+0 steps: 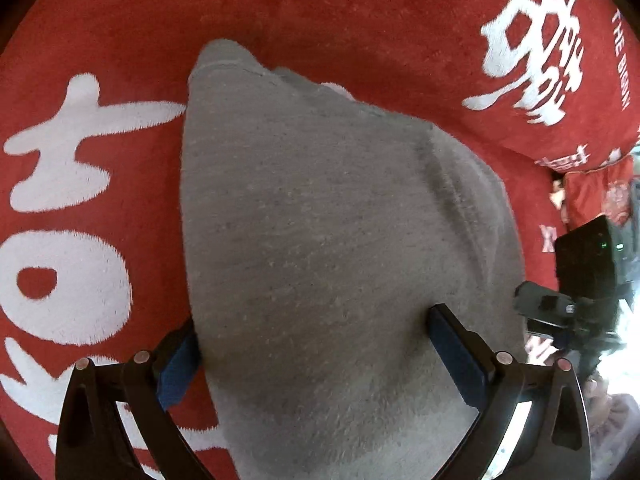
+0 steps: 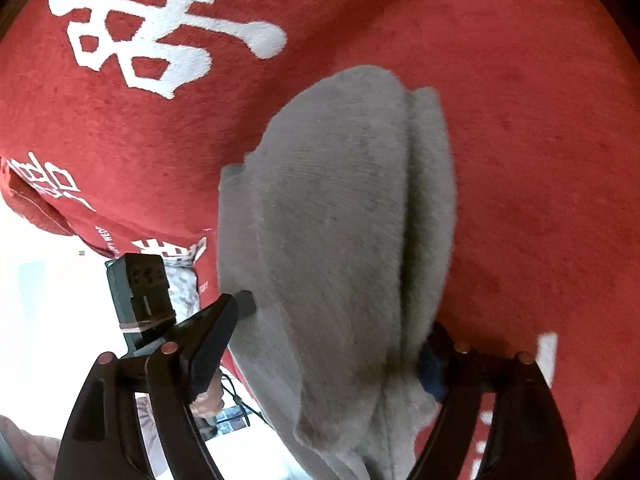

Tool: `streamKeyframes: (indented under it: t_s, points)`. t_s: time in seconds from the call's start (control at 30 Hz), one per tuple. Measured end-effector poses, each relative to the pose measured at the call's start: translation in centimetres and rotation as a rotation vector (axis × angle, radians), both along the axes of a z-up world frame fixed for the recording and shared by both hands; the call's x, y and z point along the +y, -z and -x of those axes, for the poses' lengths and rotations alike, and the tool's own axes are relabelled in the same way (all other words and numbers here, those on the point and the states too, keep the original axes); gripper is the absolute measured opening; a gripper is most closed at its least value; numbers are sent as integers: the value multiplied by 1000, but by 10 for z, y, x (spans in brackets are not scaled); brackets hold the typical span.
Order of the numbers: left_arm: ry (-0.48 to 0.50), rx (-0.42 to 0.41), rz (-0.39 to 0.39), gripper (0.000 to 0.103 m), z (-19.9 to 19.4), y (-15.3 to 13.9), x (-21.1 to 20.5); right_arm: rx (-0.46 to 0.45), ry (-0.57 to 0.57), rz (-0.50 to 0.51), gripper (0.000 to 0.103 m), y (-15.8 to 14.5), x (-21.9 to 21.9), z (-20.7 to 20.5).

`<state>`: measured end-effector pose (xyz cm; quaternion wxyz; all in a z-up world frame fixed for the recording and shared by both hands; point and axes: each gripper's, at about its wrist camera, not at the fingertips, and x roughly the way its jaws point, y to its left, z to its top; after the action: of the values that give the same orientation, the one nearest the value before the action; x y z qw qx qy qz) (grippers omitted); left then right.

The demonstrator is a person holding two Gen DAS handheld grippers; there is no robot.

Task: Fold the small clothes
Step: 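Close both grippers on the folded sweater's edge and lift it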

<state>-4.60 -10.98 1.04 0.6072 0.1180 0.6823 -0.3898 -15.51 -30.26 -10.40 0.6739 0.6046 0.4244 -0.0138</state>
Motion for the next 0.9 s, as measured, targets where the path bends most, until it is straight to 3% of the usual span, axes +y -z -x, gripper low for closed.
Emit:
streamKeyframes:
  t_s: [0.27, 0.3, 0.4, 0.43, 0.5, 0.6, 0.9]
  points:
    - [30, 4, 3, 99, 2, -4, 3, 6, 41, -33, 82, 2, 4, 11]
    - [29, 1, 6, 97, -1, -6, 9, 19, 40, -24, 78, 2, 4, 10]
    - [8, -4, 26, 86, -1, -10, 13, 83, 33, 22, 48, 1, 9, 3]
    - [4, -5, 35, 82, -2, -12, 16, 85, 37, 19, 42, 2, 9, 4]
    - [6, -11, 60, 62, -5, -20, 24, 65, 62, -15, 33, 2, 10, 9]
    - [22, -17, 90, 50, -8, -34, 35, 21, 88, -54, 32, -5, 13, 11]
    - [44, -11, 188, 49, -5, -87, 69, -88, 109, -123, 31, -51, 40, 12]
